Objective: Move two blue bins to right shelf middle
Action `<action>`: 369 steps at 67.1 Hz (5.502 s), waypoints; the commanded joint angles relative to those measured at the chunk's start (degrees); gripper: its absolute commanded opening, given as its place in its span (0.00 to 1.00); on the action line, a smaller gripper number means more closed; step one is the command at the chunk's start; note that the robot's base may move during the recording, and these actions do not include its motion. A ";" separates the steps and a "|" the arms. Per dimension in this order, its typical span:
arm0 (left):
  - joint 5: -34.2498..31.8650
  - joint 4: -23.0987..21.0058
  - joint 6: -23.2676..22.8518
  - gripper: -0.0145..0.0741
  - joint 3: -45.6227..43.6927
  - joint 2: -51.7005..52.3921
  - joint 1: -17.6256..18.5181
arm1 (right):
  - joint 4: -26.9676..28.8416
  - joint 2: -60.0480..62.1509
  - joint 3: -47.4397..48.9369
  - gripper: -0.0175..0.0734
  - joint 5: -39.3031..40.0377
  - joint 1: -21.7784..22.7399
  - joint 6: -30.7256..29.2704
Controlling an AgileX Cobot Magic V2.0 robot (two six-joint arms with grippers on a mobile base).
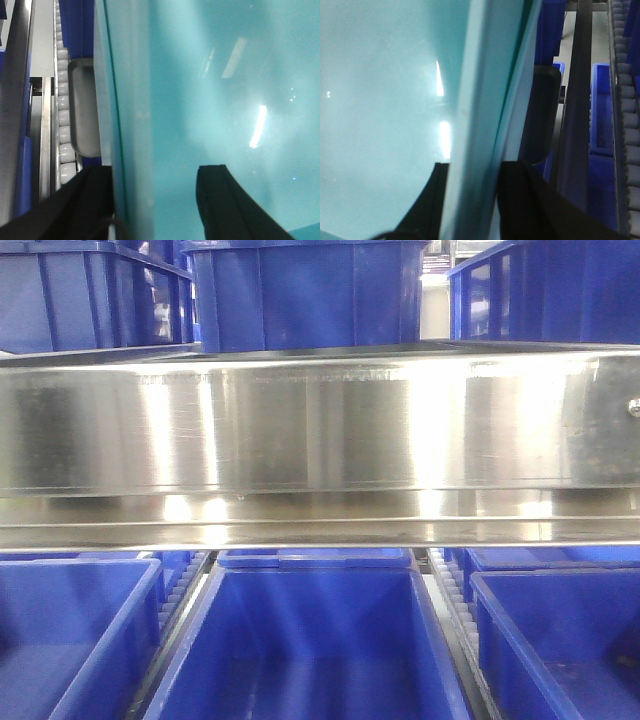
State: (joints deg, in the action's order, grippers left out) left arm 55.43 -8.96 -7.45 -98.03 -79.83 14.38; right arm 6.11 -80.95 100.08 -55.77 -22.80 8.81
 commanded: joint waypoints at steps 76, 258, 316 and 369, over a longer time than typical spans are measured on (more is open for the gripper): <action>-10.03 -2.38 2.35 0.04 -0.91 0.59 0.22 | 0.08 0.97 0.96 0.02 3.91 0.44 -0.76; -17.68 -2.38 2.35 0.04 -0.91 0.59 0.22 | 0.08 0.97 0.96 0.02 3.91 0.44 -0.76; -17.68 -2.38 2.35 0.04 -0.91 0.59 0.22 | 0.08 0.97 0.96 0.02 3.91 0.44 -0.76; -17.68 -2.38 2.35 0.04 -0.91 0.59 0.22 | 0.08 0.97 0.96 0.02 3.91 0.44 -0.76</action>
State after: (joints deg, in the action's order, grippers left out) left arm 41.74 -10.09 -6.74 -98.03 -79.93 14.38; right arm 5.56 -80.95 100.08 -56.20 -22.39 10.05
